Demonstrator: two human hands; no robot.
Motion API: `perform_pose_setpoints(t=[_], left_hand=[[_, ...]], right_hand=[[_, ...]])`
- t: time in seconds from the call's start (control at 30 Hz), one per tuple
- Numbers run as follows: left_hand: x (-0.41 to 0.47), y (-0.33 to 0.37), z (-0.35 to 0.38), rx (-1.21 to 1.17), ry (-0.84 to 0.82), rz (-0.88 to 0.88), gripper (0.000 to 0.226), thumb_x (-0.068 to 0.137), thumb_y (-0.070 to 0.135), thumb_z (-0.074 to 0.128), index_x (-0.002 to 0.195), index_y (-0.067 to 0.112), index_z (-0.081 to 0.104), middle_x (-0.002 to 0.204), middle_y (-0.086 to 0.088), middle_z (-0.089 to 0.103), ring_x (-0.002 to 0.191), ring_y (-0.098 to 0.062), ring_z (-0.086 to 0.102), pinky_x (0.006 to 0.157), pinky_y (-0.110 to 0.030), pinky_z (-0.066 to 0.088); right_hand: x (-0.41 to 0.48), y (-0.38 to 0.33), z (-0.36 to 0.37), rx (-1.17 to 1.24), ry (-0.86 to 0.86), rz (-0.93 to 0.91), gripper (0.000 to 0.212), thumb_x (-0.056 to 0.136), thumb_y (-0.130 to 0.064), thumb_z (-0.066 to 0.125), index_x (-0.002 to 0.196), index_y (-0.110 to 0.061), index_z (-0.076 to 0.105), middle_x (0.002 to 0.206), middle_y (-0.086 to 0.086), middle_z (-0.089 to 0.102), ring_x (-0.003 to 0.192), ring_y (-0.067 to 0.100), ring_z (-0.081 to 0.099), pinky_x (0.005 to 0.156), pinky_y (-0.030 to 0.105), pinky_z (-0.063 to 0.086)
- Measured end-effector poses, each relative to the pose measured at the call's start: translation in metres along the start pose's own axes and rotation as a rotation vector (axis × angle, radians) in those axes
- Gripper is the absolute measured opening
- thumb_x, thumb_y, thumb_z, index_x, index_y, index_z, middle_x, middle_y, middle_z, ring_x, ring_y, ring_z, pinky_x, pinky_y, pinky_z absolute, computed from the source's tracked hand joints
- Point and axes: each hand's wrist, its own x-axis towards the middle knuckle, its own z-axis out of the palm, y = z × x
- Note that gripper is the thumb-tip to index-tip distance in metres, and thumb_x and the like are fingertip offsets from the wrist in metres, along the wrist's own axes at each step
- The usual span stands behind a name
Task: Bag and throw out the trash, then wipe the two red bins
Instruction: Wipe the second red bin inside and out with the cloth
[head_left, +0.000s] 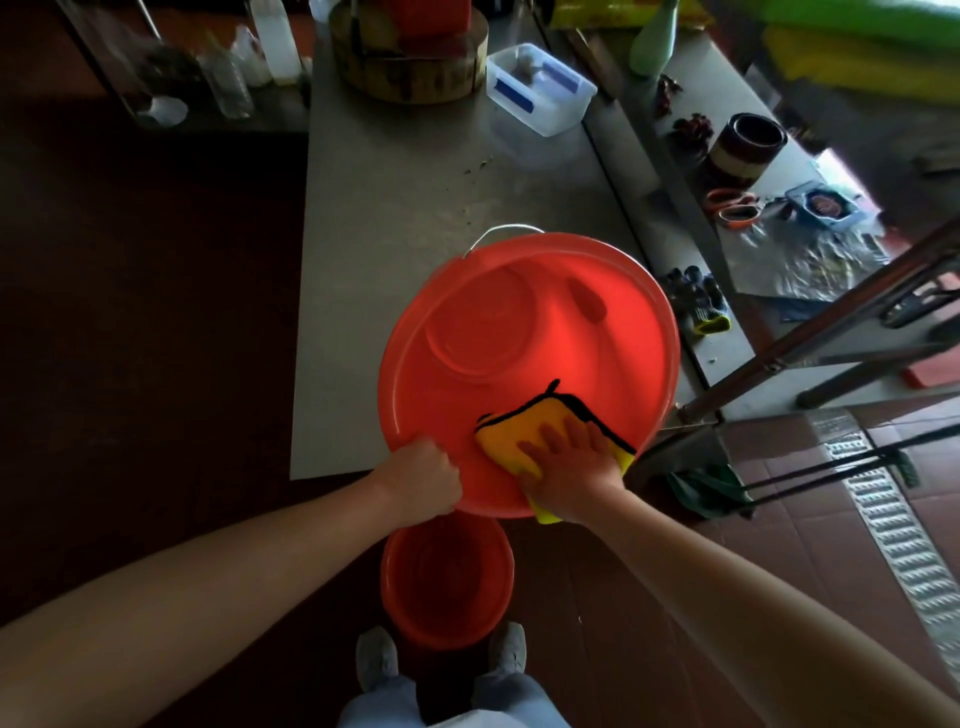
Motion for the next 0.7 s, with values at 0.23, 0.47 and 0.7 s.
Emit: perform_pose_setpoints(t=[0.23, 0.47, 0.7], left_hand=[[0.0, -0.026, -0.015, 0.044, 0.011, 0.037, 0.045, 0.101, 0.051, 0.045, 0.1, 0.015, 0.072, 0.1, -0.005, 0.073, 0.09, -0.028, 0.07, 0.068, -0.035, 0.04], [-0.003, -0.039, -0.014, 0.006, 0.053, 0.048, 0.054, 0.103, 0.055, 0.036, 0.092, 0.015, 0.071, 0.095, -0.006, 0.074, 0.085, -0.03, 0.07, 0.065, -0.034, 0.038], [-0.003, -0.037, -0.003, 0.045, 0.145, 0.072, 0.05, 0.103, 0.055, 0.035, 0.088, 0.022, 0.07, 0.089, 0.002, 0.073, 0.08, -0.022, 0.07, 0.064, -0.032, 0.039]], right_hand=[[-0.001, 0.012, -0.027, -0.11, -0.022, 0.045, 0.066, 0.096, -0.069, 0.019, 0.157, -0.044, 0.024, 0.169, -0.003, 0.012, 0.155, 0.036, -0.005, 0.121, 0.058, -0.009], [0.003, -0.018, -0.031, -0.001, -0.116, -0.02, 0.068, 0.094, -0.073, 0.013, 0.157, -0.047, 0.018, 0.168, -0.007, 0.014, 0.153, 0.037, 0.004, 0.118, 0.06, -0.003], [0.059, -0.028, -0.029, 0.014, -0.146, -0.024, 0.061, 0.099, -0.061, 0.017, 0.158, -0.048, 0.015, 0.169, -0.009, 0.01, 0.154, 0.036, 0.004, 0.12, 0.061, 0.001]])
